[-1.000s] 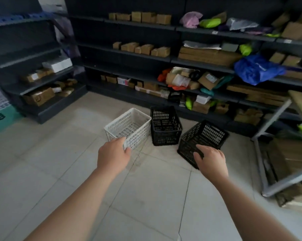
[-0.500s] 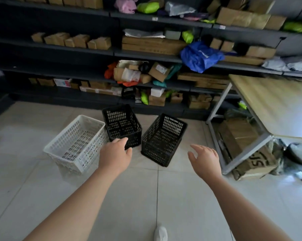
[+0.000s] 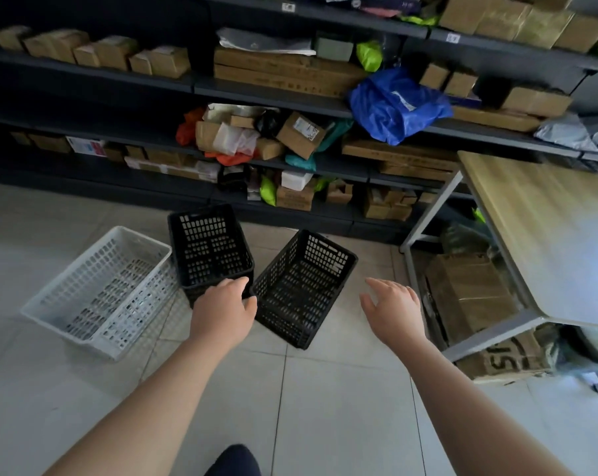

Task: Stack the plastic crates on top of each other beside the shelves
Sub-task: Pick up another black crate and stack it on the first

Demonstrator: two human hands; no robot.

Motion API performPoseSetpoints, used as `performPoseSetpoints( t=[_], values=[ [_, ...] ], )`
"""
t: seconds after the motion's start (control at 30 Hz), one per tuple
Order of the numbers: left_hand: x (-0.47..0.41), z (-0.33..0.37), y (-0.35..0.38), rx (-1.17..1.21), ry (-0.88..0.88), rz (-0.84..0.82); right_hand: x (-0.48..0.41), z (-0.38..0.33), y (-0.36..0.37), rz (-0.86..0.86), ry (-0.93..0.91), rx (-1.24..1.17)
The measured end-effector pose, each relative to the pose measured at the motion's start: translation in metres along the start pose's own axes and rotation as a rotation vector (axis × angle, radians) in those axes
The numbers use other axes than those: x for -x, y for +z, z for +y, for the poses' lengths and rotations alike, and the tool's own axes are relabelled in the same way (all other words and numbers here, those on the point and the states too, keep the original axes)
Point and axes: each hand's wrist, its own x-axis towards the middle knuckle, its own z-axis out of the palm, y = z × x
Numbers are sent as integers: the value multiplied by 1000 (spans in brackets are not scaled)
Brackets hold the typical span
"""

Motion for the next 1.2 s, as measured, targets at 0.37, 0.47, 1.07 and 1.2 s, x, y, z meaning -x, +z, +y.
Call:
performPoseSetpoints(
  t=[0.37, 0.47, 1.07, 1.2],
  values=[
    [-153, 22, 4, -11, -6, -66, -165, -27, 12, -80, -13, -17],
    [-189, 21, 2, -18, -17, -95, -202, -37, 15, -99, -6, -32],
    [-321, 54, 66, 74, -328, -63, -416, -12, 62, -324, -250, 34],
    [-337, 84, 100, 117, -495, -31, -468, 17, 85, -413, -367, 37]
  ],
)
